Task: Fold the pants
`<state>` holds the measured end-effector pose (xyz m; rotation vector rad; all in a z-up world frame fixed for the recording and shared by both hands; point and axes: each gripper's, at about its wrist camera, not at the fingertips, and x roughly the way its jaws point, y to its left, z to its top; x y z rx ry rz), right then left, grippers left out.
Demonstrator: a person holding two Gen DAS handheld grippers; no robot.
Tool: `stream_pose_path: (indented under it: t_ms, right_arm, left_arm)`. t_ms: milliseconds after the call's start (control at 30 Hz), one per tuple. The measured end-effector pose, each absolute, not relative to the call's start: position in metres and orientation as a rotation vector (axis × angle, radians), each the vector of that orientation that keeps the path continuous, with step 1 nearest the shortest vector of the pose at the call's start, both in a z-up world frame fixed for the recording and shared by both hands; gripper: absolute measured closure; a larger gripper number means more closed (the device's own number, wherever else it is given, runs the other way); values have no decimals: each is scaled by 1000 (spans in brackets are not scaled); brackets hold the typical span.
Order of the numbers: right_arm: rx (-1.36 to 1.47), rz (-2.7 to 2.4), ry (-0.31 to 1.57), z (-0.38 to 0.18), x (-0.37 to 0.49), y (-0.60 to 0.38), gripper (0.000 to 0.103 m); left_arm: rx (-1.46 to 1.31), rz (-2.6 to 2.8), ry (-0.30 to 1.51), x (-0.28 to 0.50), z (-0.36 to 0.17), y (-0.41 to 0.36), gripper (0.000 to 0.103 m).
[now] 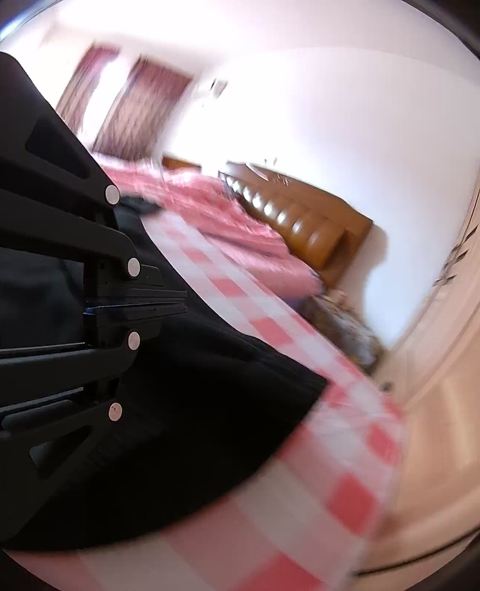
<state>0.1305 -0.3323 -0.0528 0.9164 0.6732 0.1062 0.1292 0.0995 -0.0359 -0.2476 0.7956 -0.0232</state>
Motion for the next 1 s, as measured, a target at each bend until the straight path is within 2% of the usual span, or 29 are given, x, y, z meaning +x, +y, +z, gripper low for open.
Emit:
stream_pose_path:
  t_ms: [67,133,333,467,500,533,567,667,833,900,933,1000]
  right_arm:
    - [936,106,724,-62,142,-331,96]
    - [824,11,843,-74,154,-321,96]
    - [739,75,842,-87,135,-302,96]
    - [616,137,898,-88,135,-293,97]
    - [614,140,908,-86,132,-293,97]
    - [637,138,910,-82,127,-297,97]
    - [690,125,877,-78,119,-307,97]
    - [769,58,789,-70,106,-332,96]
    - [926,-30,765,-77,132,-373,96]
    - [979,5,789,-70,141,-370,96]
    - [959,54,734,-55,139,-363,96]
    - [793,57,657,-25,135,-338,96]
  left_arm:
    - [-252,-24,816,137,-41,98,2]
    - [-271,-29,831,145,-42,94,2]
    - [-234,-23,864,174,-25,66,2]
    - [-127,110,1062,229,-57,46,2]
    - [-151,95,1078,235,-63,48,9]
    - [-163,79,1049,234,-61,49,54]
    - [-172,24,1013,228,-53,48,87]
    - [-221,-65,850,183,-9,62,90]
    - [-334,-217,716,124,37,95,90]
    - [-341,-224,738,113,35,108,90]
    - [-347,-225,773,110,29,113,90]
    - [-350,-240,847,103,9,119,89]
